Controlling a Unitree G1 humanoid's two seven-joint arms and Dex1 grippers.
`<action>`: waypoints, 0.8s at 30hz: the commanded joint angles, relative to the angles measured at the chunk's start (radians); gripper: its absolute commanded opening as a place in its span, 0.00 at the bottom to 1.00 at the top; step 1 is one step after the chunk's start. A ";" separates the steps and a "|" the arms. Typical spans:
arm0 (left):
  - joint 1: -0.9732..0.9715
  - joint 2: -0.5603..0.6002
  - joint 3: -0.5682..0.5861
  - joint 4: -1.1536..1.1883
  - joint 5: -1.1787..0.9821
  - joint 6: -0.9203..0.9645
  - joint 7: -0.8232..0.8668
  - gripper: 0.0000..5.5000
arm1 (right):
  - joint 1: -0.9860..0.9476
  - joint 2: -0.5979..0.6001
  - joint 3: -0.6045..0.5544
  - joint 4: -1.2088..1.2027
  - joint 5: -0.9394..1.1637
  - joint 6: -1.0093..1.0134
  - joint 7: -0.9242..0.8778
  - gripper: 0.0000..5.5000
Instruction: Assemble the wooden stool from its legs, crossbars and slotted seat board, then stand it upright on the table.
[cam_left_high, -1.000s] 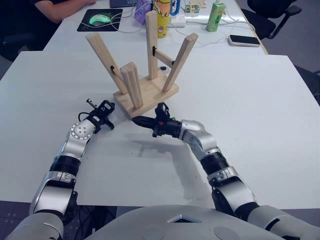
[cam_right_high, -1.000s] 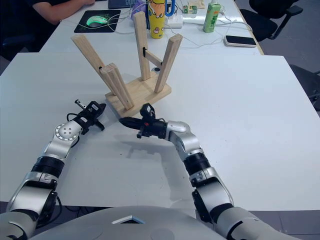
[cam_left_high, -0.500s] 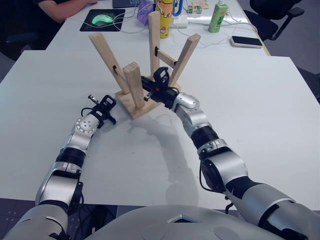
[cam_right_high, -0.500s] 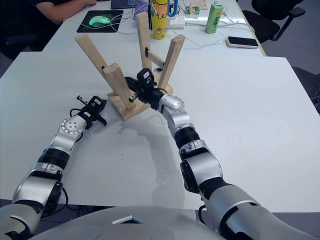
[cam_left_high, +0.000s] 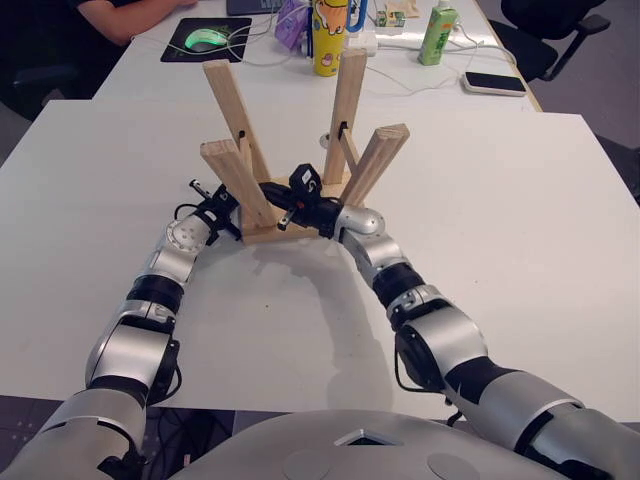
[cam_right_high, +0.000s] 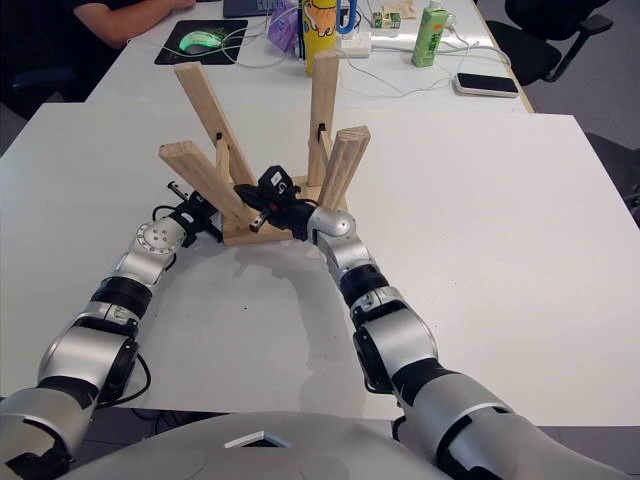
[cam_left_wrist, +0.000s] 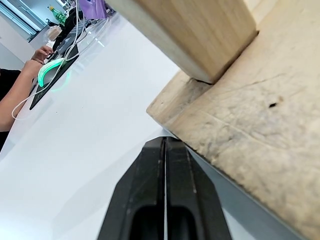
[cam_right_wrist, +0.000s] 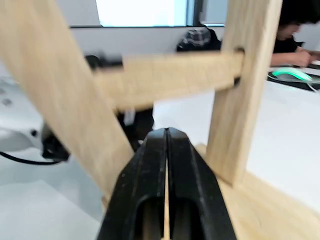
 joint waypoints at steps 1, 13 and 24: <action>0.140 -0.075 -0.041 0.005 0.026 0.047 0.001 0.00 | 0.293 -0.064 0.037 -0.442 0.036 0.192 -0.005 0.00; 0.564 -0.060 0.140 -0.550 -0.105 0.331 0.148 0.00 | 0.686 -0.333 -0.266 -0.799 0.033 0.312 -0.255 0.00; 0.522 -0.052 0.011 -0.686 -0.141 0.589 -0.047 0.00 | 0.302 -0.273 -0.141 -0.218 -0.080 0.208 -0.326 0.00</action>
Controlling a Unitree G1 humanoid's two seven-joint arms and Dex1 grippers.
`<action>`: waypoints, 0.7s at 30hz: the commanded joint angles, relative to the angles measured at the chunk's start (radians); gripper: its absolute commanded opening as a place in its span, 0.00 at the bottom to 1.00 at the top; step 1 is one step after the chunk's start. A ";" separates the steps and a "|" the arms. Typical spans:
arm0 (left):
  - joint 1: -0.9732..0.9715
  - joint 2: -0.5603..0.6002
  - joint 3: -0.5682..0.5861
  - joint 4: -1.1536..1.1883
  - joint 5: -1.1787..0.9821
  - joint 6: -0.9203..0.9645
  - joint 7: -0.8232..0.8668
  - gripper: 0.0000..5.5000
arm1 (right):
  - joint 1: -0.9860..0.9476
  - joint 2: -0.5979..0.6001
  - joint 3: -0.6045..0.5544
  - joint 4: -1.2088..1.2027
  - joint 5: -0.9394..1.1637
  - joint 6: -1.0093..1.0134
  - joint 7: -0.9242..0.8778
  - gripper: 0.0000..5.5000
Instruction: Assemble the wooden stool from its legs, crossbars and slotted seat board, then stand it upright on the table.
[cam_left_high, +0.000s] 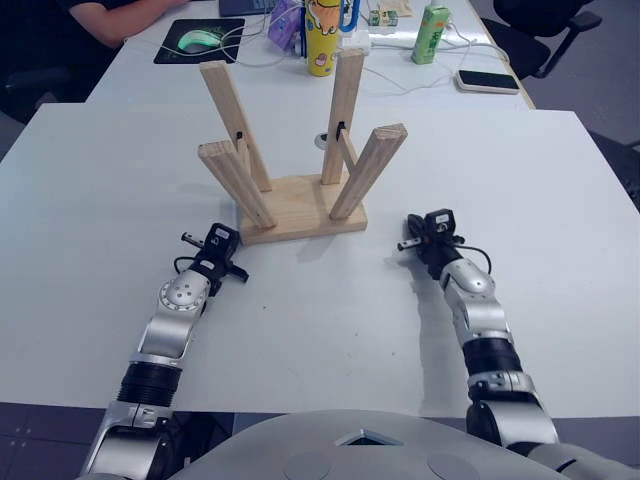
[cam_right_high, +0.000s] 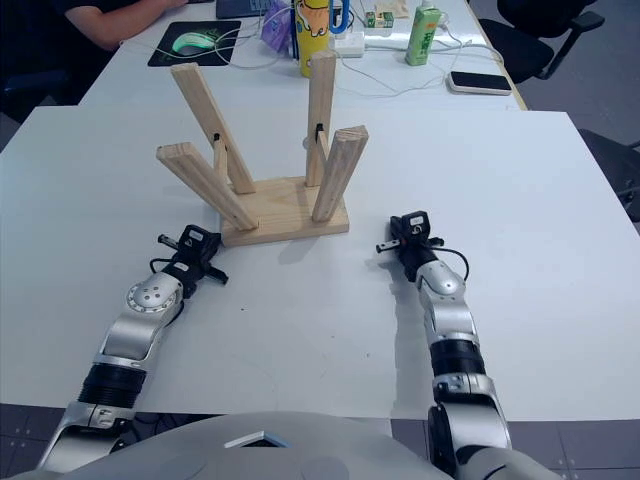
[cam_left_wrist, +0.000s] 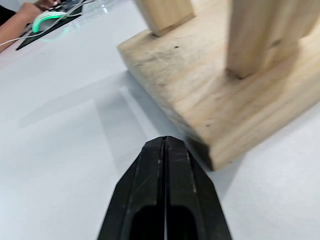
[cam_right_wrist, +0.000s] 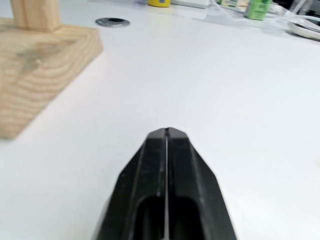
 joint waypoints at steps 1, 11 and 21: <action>-0.016 -0.024 -0.088 0.157 0.020 0.130 -0.086 0.00 | -0.084 0.053 0.075 0.167 -0.029 -0.025 0.048 0.00; -0.077 -0.064 -0.146 0.212 -0.051 0.075 -0.245 0.00 | 0.034 0.088 0.203 0.062 0.048 0.008 0.322 0.00; 0.134 -0.058 -0.135 0.032 -0.140 0.061 -0.202 0.00 | 0.374 0.017 0.181 -0.330 0.084 0.107 0.170 0.00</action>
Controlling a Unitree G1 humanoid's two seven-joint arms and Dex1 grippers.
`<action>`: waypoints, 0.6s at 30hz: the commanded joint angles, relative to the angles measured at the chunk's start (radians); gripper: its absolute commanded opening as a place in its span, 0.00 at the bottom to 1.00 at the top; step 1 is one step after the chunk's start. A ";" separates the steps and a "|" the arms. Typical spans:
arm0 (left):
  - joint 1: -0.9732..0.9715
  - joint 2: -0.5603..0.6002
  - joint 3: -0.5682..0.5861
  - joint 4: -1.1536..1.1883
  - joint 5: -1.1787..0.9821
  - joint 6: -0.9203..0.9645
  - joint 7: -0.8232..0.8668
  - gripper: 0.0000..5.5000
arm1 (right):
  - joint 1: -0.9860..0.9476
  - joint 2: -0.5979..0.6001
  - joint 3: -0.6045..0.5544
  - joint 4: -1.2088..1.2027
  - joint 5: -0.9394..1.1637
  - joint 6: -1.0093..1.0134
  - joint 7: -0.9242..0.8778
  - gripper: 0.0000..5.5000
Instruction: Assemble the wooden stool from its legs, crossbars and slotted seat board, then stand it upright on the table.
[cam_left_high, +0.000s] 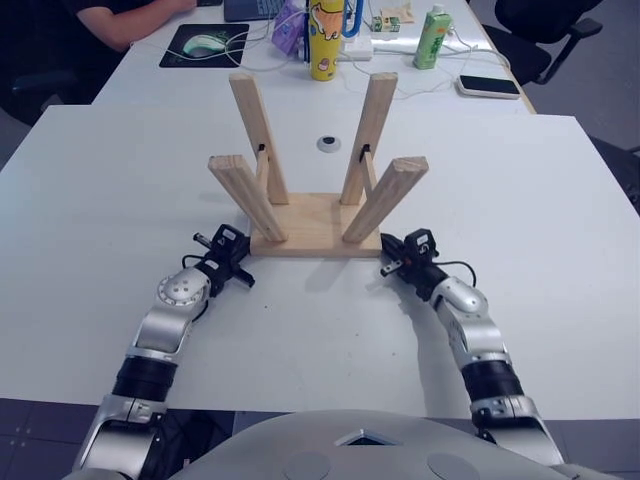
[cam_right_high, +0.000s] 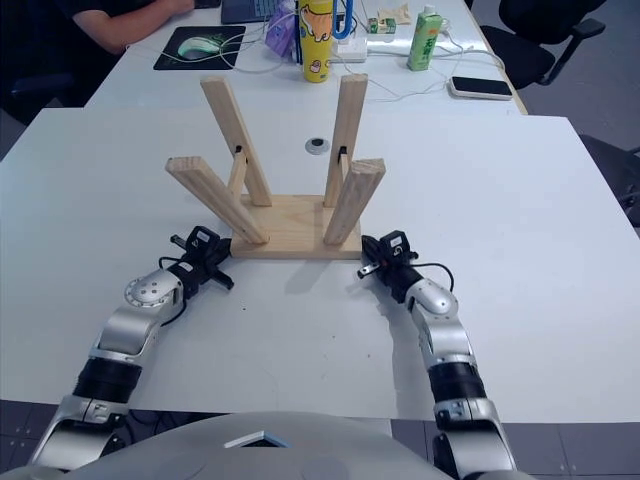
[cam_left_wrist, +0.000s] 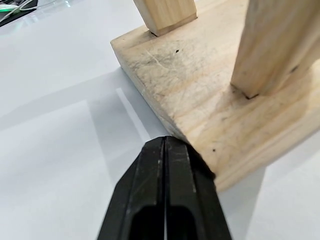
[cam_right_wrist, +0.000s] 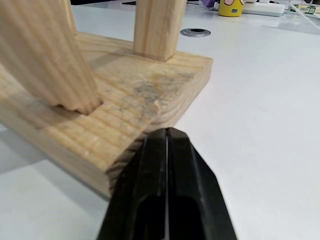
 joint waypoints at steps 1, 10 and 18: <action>0.106 -0.090 -0.090 0.053 -0.015 0.036 -0.044 0.00 | 0.109 0.037 0.048 -0.058 -0.024 0.063 -0.049 0.00; 0.236 -0.093 0.074 -0.102 0.005 -0.039 0.123 0.00 | 0.167 0.016 -0.060 -0.208 -0.055 0.013 -0.211 0.00; 0.230 -0.106 -0.035 -0.113 0.052 0.037 0.090 0.00 | 0.188 0.042 0.028 -0.253 -0.027 0.138 -0.164 0.00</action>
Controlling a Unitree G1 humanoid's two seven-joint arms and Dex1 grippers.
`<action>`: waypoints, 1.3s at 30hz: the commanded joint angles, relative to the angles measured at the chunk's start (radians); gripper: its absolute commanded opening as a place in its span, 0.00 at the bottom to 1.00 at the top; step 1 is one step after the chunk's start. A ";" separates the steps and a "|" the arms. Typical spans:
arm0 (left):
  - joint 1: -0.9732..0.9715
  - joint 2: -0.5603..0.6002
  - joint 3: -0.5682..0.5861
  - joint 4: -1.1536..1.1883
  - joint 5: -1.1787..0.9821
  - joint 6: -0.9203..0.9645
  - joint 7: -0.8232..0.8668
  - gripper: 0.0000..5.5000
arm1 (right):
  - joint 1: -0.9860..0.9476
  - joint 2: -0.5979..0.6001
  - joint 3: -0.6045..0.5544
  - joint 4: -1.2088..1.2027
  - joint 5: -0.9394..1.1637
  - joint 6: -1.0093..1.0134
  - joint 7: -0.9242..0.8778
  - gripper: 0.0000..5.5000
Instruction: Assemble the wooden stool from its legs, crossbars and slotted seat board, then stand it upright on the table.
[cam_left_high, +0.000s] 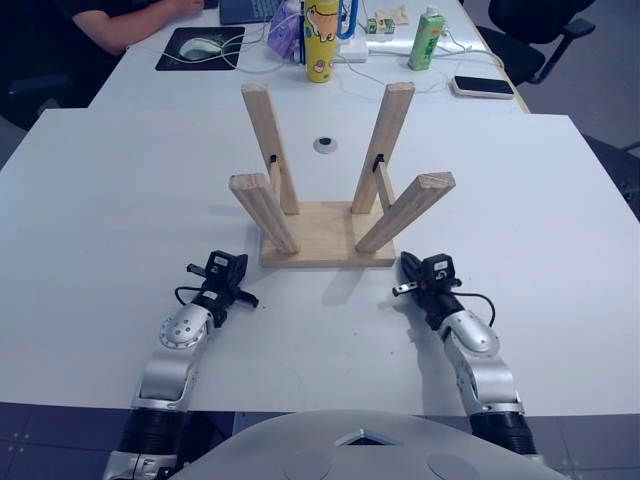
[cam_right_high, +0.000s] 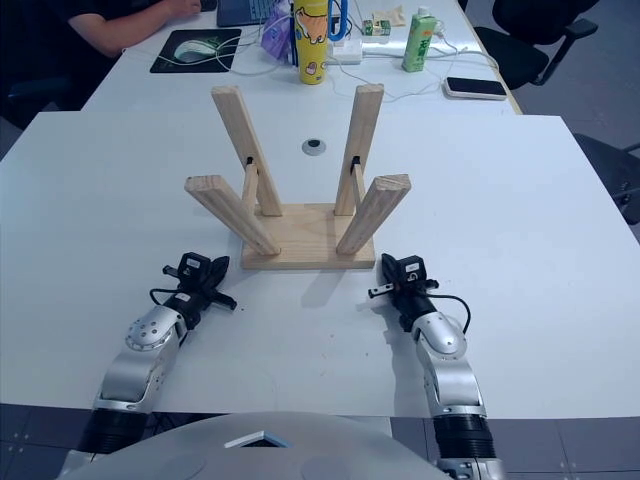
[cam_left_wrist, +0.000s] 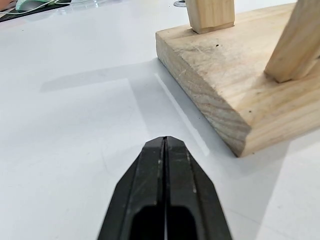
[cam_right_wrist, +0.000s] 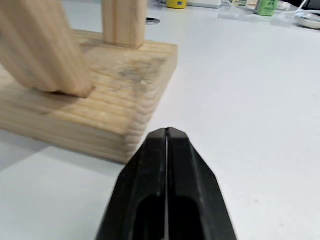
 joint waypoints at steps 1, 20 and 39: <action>0.027 -0.001 -0.082 0.024 0.032 0.105 -0.036 0.00 | -0.008 0.006 0.038 -0.021 0.006 0.088 0.015 0.00; 0.015 0.087 -0.188 -0.527 -0.179 0.303 -0.219 0.00 | 0.017 -0.016 0.112 -0.499 0.265 0.437 0.105 0.00; -0.123 0.267 0.022 -0.649 -0.330 0.510 -0.360 0.00 | -0.045 -0.171 -0.020 -0.711 0.501 0.703 0.169 0.00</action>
